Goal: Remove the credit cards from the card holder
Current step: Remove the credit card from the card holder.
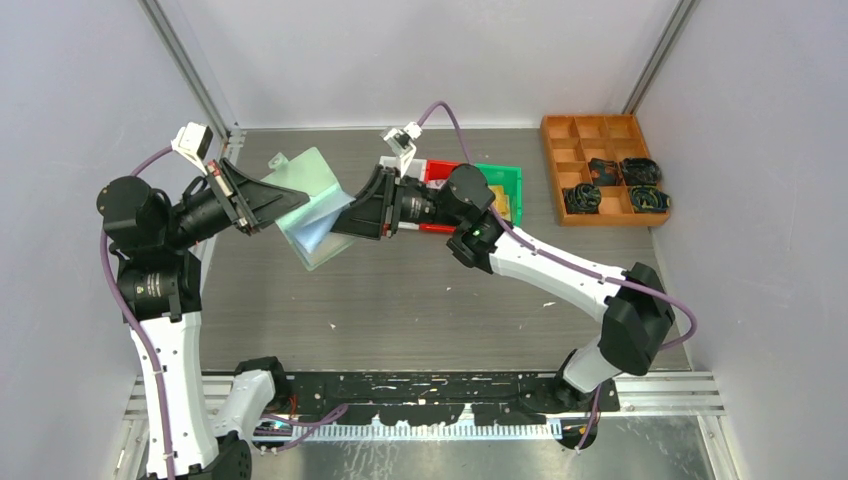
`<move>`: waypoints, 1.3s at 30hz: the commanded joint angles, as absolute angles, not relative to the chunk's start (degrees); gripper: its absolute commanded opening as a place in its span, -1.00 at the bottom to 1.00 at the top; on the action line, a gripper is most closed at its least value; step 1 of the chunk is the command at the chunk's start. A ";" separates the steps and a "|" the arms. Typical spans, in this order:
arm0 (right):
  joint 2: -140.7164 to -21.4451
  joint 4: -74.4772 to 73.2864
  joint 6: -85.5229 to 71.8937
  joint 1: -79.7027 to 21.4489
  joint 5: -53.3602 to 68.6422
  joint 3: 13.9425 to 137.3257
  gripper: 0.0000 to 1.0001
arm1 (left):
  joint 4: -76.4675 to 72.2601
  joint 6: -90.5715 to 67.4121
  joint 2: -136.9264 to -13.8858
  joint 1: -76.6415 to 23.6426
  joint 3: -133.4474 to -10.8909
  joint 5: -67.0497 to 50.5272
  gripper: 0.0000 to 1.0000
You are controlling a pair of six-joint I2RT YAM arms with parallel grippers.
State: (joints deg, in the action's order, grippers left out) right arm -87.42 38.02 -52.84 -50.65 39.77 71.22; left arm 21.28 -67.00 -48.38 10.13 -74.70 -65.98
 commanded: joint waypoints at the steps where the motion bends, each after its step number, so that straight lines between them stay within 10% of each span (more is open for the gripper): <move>1: -88.50 47.96 -58.86 -51.13 38.43 75.07 -0.20 | 19.82 -65.74 -47.24 10.26 -74.43 -66.55 -1.00; 4: -88.24 49.79 -62.76 -50.86 37.43 74.79 -0.30 | 18.74 -64.28 -46.84 10.25 -72.31 -67.13 -0.85; 11: -87.84 54.23 -73.43 -48.15 33.61 71.37 -0.67 | 20.52 -54.96 -46.98 10.22 -70.15 -70.86 0.29; 15: -87.98 52.60 -77.34 -47.17 33.00 70.93 -0.87 | 27.92 -45.68 -46.61 10.30 -71.97 -70.68 0.50; 25: -86.77 45.31 -79.52 -46.85 33.23 72.35 -0.91 | 32.28 -20.67 -38.41 10.46 -70.83 -68.35 0.46; 39: -88.05 44.69 -77.62 -48.86 35.63 73.92 -0.91 | 27.74 -24.72 -39.29 10.39 -68.35 -55.11 -0.19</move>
